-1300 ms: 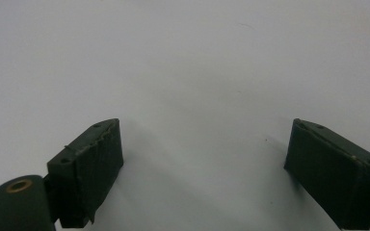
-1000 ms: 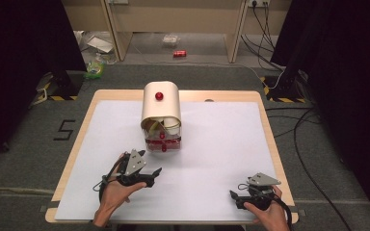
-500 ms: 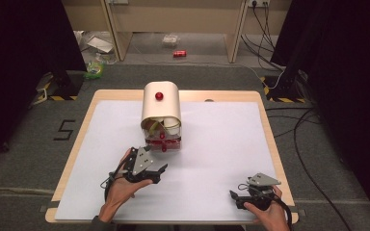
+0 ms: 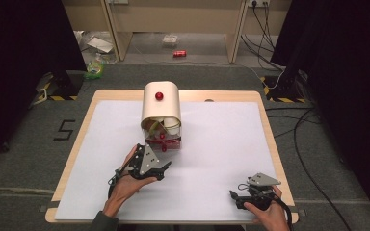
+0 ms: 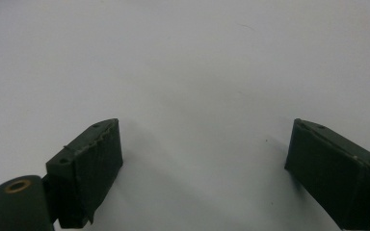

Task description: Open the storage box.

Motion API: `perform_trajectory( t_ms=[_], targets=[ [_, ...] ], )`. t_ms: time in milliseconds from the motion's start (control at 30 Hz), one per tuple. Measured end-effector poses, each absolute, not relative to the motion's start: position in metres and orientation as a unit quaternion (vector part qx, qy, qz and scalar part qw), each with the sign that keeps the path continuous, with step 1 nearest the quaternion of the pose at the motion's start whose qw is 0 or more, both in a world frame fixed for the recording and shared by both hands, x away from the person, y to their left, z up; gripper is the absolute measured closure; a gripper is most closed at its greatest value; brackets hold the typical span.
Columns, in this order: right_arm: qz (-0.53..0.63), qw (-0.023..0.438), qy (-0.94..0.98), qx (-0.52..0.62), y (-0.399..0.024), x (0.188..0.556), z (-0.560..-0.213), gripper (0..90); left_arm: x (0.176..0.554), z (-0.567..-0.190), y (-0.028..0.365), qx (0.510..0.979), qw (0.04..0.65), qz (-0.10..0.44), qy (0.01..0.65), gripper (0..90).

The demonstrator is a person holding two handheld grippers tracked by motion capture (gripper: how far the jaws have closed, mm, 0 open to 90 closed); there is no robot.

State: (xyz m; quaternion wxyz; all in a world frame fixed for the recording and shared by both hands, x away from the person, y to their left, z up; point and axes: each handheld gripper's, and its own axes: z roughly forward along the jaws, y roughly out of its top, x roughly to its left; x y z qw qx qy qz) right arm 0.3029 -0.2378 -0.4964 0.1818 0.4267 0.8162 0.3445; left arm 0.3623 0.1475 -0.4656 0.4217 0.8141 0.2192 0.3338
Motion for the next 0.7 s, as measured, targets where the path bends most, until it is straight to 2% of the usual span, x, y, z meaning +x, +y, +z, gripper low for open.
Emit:
perform_trajectory(
  t_ms=[200, 700],
  targets=[
    [0.344, 0.182, 0.817, 0.425, -0.238, 0.3032, -0.4964, 12.5, 0.3642, -0.4705, 0.1418, 0.819, 0.397, 0.37, 0.188, 16.6],
    [0.344, 0.181, 0.817, 0.426, -0.2376, 0.303, -0.4965, 12.3, 0.3672, -0.475, 0.138, 0.82, 0.384, 0.392, 0.165, 16.6]
  ],
)
